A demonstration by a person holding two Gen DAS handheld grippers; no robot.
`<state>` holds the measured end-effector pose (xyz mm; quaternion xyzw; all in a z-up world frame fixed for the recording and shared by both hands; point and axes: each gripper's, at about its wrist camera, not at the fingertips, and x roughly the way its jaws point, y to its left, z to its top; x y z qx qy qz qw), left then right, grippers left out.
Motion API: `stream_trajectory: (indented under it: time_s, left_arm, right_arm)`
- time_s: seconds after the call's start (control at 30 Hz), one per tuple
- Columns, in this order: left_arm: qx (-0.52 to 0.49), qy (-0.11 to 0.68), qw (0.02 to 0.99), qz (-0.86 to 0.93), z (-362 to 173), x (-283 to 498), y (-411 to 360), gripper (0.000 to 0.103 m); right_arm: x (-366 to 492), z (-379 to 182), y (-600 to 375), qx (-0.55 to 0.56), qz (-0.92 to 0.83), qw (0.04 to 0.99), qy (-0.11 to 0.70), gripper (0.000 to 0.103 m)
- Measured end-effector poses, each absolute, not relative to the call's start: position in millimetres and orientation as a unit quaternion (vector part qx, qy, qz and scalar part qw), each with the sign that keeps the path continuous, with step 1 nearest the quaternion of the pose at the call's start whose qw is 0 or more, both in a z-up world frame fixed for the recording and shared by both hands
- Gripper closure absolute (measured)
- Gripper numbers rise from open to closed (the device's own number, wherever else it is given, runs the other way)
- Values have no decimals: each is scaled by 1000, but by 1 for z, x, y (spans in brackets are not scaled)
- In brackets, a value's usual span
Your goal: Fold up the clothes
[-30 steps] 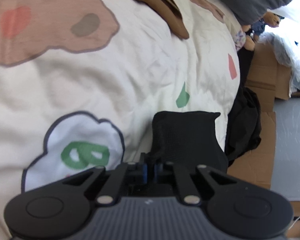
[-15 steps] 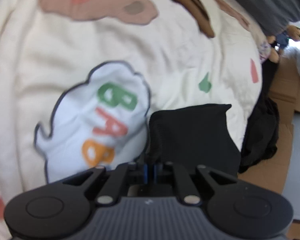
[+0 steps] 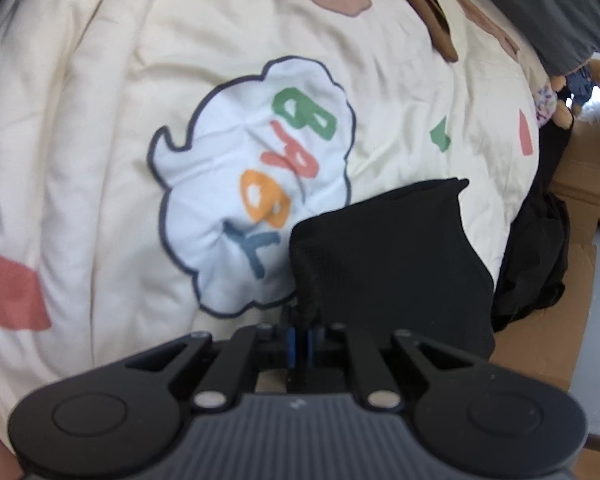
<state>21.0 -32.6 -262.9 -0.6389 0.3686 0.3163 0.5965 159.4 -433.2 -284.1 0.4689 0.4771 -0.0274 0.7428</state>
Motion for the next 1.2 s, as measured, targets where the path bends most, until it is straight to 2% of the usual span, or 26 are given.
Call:
stream_trajectory:
  time_s: [0.07,0.17,0.27,0.3,0.57,0.87,0.97,1.2]
  left_arm:
    - [-648,368,590,311,-267,20,-29,96]
    - [-647,379,578,323,-270,18,-15,82]
    - [-613,398,598,329,-262,25,5,78]
    - [-606,401,606,324,-258,29,13,76]
    - [-454,433,753,201,-205,81,39,75]
    - [-396,503,755,139,-176,113,46,75]
    - [-337,532,769,109,-165,122,36,75]
    - [-265,544,795,38,-138,139,22,72]
  right_arm:
    - [160,-284,-432,469,-27,743,477,93]
    - [157,-285,-434,486,-21,733,475,88]
    - [153,-279,-438,485,-32,737,471,61]
    - [151,-276,-441,486,-38,738,466,58]
    - [139,-256,-445,481,-47,745,459,57]
    - [123,-227,-430,445,-54,758,474,57]
    - [118,-215,-423,428,-65,765,476,48]
    - [108,-193,-408,400,-74,780,476,38]
